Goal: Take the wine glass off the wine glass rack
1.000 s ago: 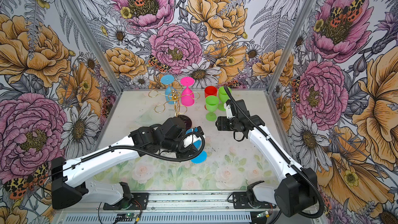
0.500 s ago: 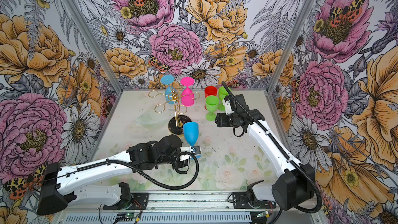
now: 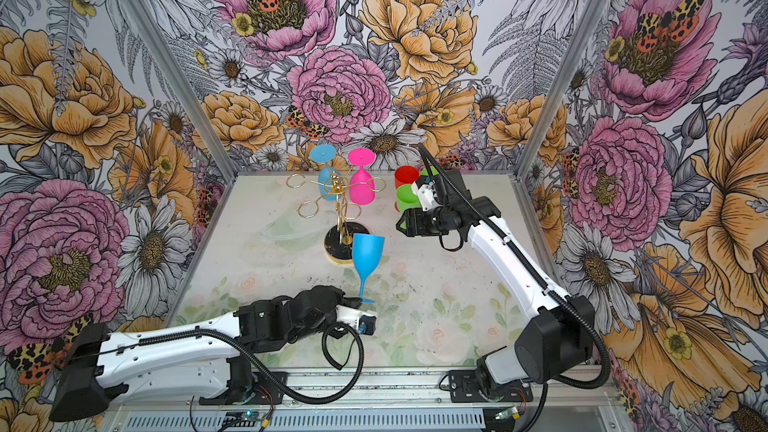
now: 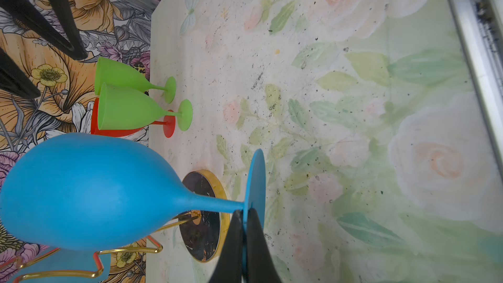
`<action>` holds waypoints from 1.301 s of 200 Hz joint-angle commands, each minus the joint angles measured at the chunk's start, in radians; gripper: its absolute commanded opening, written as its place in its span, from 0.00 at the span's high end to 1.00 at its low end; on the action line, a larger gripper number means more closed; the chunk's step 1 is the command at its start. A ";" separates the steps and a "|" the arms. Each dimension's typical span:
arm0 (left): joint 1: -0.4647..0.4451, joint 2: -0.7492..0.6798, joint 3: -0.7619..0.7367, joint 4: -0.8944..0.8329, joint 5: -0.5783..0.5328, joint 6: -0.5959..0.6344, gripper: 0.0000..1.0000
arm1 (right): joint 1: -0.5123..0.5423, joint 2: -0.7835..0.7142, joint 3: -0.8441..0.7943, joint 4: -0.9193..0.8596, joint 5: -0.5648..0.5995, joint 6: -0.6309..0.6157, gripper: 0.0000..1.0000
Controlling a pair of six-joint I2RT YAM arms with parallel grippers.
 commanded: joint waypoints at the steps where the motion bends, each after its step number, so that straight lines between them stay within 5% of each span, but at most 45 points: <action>1: -0.014 -0.024 -0.028 0.101 -0.092 0.134 1.00 | 0.009 0.024 0.056 -0.002 -0.098 0.019 0.34; 150: -0.030 0.018 -0.113 0.333 -0.262 0.384 1.00 | 0.056 0.096 0.097 -0.001 -0.284 0.042 0.47; 260: -0.031 0.053 -0.129 0.408 -0.311 0.421 1.00 | 0.058 0.107 0.082 -0.002 -0.293 0.031 0.84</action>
